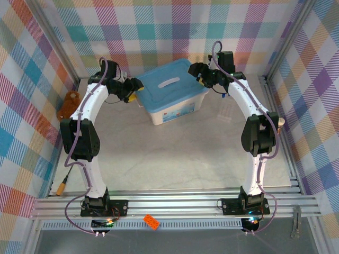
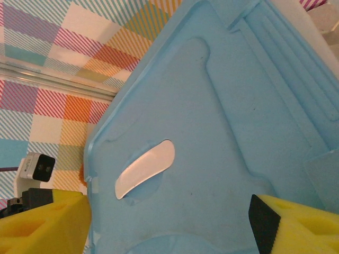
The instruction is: Organize the chemistry lab equipment
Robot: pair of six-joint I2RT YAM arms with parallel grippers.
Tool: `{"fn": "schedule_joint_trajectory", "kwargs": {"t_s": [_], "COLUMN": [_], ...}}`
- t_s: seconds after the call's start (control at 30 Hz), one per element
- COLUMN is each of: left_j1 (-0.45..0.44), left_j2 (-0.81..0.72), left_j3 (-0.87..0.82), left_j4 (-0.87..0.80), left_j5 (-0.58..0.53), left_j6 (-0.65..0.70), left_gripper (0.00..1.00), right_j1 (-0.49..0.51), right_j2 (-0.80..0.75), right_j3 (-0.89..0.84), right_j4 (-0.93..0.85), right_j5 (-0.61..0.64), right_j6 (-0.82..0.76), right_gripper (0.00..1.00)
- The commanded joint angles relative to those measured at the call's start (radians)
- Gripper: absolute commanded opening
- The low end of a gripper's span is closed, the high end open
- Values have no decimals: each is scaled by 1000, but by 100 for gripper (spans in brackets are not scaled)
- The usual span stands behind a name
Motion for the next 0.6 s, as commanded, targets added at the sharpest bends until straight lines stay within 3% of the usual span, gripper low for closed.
{"fn": "schedule_joint_trajectory", "kwargs": {"t_s": [0.0,0.57], "left_j1": [3,-58], "left_j2": [0,95], "left_j3": [1,240], "left_j4": [-56,-140], "left_j5": [-44,-127], "left_j6": [29,71], "left_gripper": [65,56], "right_j1": [3,1], "right_j2": [-30,-72], "right_j3": [-32,-24], "right_j4": [-40,-55], "right_j5": [13,40], "right_j6": [-19,-49], "right_gripper": [80,80]}}
